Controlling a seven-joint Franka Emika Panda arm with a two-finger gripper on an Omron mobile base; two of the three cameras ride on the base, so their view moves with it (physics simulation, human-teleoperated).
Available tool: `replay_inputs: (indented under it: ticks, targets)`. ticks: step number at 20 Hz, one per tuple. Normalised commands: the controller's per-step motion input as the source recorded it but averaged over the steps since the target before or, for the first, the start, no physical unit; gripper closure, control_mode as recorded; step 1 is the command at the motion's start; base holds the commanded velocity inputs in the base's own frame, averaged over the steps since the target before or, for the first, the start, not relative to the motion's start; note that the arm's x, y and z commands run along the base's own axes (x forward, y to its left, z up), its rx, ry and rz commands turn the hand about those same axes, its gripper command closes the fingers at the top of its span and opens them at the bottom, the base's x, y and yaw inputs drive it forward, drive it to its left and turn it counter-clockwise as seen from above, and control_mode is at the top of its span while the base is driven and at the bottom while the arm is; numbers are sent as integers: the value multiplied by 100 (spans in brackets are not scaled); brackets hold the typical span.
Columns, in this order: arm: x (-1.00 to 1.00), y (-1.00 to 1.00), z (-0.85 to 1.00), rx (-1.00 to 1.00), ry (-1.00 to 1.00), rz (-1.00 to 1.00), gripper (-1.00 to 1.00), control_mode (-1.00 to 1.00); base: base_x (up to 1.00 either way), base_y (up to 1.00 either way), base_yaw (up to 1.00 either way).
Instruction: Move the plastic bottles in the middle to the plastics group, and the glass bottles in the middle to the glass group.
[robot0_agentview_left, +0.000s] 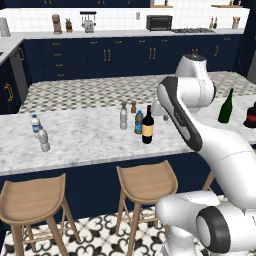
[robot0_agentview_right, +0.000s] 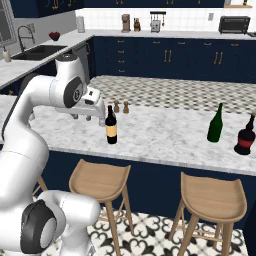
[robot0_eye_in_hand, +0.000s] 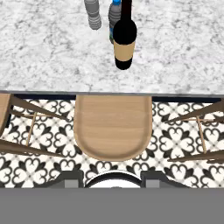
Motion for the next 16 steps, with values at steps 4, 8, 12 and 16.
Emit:
replay_inputs:
  ticks: [4, 8, 12, 16]
  targets:
    - [-1, 0, 0, -1, 0, 0, -100, -100, 0, 0, 0]
    - [2, -2, -7, 0, 4, 0, -100, -100, 0, 0, 0]
    - [1, -11, -8, 0, -13, -2, -100, -100, 0, 0, 0]
    - [0, -2, 7, 0, -33, 0, -100, -100, 0, 0, 0]
